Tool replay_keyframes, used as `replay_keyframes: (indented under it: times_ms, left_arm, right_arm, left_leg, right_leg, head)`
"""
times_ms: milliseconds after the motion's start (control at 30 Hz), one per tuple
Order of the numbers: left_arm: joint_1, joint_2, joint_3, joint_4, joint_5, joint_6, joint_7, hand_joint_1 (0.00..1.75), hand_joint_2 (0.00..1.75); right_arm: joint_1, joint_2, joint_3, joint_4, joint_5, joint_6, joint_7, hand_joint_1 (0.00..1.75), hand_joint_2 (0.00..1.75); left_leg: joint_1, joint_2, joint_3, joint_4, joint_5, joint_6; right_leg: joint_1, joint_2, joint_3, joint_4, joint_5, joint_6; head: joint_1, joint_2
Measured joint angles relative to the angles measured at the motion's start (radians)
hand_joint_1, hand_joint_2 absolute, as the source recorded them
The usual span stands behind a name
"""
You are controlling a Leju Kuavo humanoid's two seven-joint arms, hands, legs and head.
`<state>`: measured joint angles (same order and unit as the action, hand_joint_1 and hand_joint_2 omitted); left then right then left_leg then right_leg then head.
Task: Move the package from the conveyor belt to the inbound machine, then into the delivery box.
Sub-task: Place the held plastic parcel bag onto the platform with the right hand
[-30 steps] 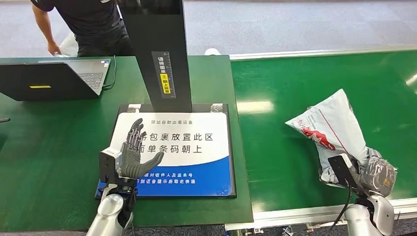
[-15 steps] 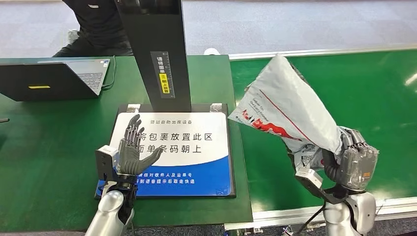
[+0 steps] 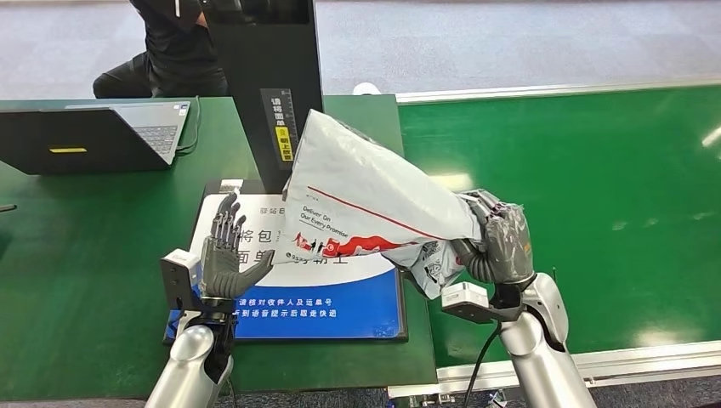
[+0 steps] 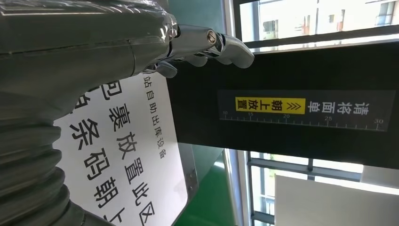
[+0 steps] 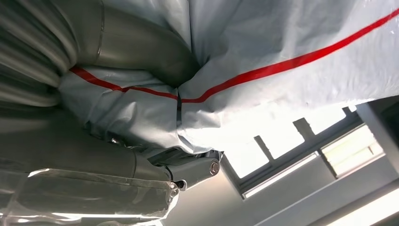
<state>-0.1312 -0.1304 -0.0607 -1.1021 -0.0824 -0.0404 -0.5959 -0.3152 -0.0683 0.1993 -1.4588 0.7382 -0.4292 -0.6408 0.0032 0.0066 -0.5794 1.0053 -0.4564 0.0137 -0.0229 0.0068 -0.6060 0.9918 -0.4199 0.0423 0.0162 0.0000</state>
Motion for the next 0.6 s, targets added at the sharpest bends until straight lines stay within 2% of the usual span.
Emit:
replay_keyframes:
  times_ms: [133,200,267,367,500,600]
  left_arm:
    - [-0.001,0.002,0.0,0.006,0.001,0.0,-0.001,0.0,1.75]
    - [-0.002,0.003,0.0,0.008,0.003,0.0,-0.003,0.0,1.75]
    - [-0.006,0.003,0.0,0.008,0.005,0.0,-0.004,0.0,1.75]
    - [-0.013,0.004,0.0,0.008,0.006,0.0,-0.006,0.0,1.75]
    - [-0.018,0.004,0.0,0.009,0.007,0.001,-0.006,0.0,1.75]
    - [-0.022,0.004,0.0,0.009,0.002,0.023,-0.006,0.0,1.75]
  right_arm:
    - [-0.02,-0.007,0.024,0.023,0.008,0.031,0.0,1.75,1.75]
    - [-0.042,-0.012,0.045,0.044,0.039,0.108,0.017,1.75,1.75]
    - [-0.089,-0.016,0.085,0.097,0.095,0.231,0.062,1.75,1.75]
    - [-0.192,-0.017,0.169,0.241,0.18,0.388,0.137,1.75,1.75]
    - [-0.337,-0.013,0.28,0.471,0.229,0.481,0.205,1.75,1.75]
    - [-0.419,-0.003,0.341,0.627,0.211,0.537,0.229,1.75,1.75]
  left_leg:
    - [0.0,0.0,-0.001,0.0,0.0,0.0]
    - [0.0,0.001,-0.001,0.0,0.0,0.0]
    - [0.0,0.002,-0.002,0.0,0.0,0.0]
    - [0.0,0.002,-0.002,0.0,0.002,-0.001]
    - [0.0,0.002,-0.002,0.0,0.003,-0.002]
    - [0.0,0.002,-0.002,0.0,0.003,-0.002]
  right_leg:
    - [0.0,0.0,-0.001,0.0,0.0,0.0]
    - [0.0,0.001,-0.001,0.0,0.0,0.0]
    - [0.0,0.002,-0.002,0.0,0.001,-0.001]
    - [0.0,0.002,-0.003,0.001,0.002,-0.001]
    - [0.0,0.001,-0.003,0.002,0.003,-0.001]
    - [0.0,0.001,-0.003,0.002,0.003,-0.001]
  head:
    - [0.0,0.0]
    - [0.0,0.0]
    - [0.0,0.0]
    - [0.0,0.0]
    - [0.0,0.0]
    - [0.0,0.0]
